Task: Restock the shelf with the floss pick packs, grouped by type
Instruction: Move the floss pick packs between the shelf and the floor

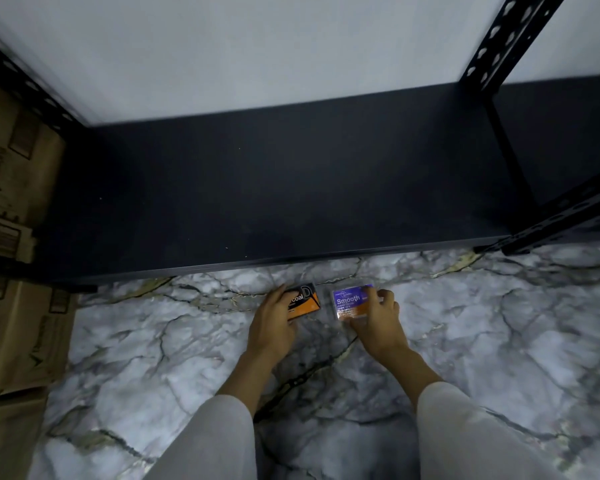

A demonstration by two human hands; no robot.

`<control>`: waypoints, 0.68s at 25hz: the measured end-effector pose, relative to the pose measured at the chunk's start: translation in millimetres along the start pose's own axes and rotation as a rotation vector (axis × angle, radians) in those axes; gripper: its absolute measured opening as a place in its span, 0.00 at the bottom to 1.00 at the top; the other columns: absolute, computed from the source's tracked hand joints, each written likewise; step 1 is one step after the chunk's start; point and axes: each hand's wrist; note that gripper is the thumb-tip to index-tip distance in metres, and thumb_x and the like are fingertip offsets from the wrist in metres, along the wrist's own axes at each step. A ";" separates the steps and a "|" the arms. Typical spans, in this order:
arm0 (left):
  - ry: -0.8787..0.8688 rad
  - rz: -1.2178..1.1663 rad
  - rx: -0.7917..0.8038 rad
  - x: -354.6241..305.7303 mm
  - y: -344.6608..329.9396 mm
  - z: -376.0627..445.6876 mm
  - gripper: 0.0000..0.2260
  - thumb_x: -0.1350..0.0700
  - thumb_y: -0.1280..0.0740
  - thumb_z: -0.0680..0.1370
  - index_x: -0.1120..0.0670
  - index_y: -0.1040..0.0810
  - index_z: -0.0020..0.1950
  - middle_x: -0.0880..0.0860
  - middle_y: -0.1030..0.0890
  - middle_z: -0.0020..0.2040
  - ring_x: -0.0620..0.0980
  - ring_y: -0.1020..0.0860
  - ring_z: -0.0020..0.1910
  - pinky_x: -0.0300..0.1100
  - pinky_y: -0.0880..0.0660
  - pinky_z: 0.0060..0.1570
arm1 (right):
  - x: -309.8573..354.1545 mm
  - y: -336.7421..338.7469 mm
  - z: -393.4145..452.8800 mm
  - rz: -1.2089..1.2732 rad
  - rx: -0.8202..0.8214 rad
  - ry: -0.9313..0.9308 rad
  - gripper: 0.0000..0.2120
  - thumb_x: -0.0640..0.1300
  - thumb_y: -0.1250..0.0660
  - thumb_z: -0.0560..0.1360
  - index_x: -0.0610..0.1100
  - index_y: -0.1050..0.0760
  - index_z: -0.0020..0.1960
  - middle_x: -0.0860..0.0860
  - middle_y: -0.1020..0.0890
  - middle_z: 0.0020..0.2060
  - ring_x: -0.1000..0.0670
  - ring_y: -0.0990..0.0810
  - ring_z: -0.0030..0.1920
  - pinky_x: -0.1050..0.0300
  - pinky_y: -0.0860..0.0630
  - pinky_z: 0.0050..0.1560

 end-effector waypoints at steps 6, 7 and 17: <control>0.039 0.044 -0.053 -35.4 59.5 -28.9 0.13 0.55 0.37 0.79 0.49 0.25 0.63 0.49 0.25 0.62 0.51 0.24 0.57 0.48 0.24 0.54 | 33.6 39.5 -25.6 -0.135 0.020 0.056 0.17 0.38 0.39 0.75 0.41 0.31 0.64 0.41 0.29 0.63 0.41 0.28 0.60 0.48 0.26 0.58; 0.042 0.045 -0.056 -44.6 73.7 -34.4 0.11 0.54 0.38 0.79 0.49 0.24 0.61 0.49 0.23 0.60 0.51 0.23 0.57 0.47 0.24 0.53 | 42.7 51.6 -31.5 -0.137 0.021 0.062 0.15 0.37 0.40 0.75 0.41 0.28 0.61 0.41 0.26 0.60 0.41 0.26 0.57 0.49 0.24 0.54; -0.098 0.205 -0.202 -176.3 245.2 -144.7 0.09 0.52 0.41 0.78 0.46 0.22 0.52 0.48 0.20 0.53 0.54 0.22 0.51 0.44 0.28 0.47 | 164.9 241.4 -166.3 -0.254 -0.180 0.282 0.10 0.48 0.39 0.76 0.47 0.23 0.52 0.47 0.19 0.50 0.42 0.21 0.50 0.53 0.26 0.46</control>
Point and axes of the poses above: each hand's wrist, its own z-axis towards the middle knuckle, its own y-axis out of the back of the hand, x = y × z
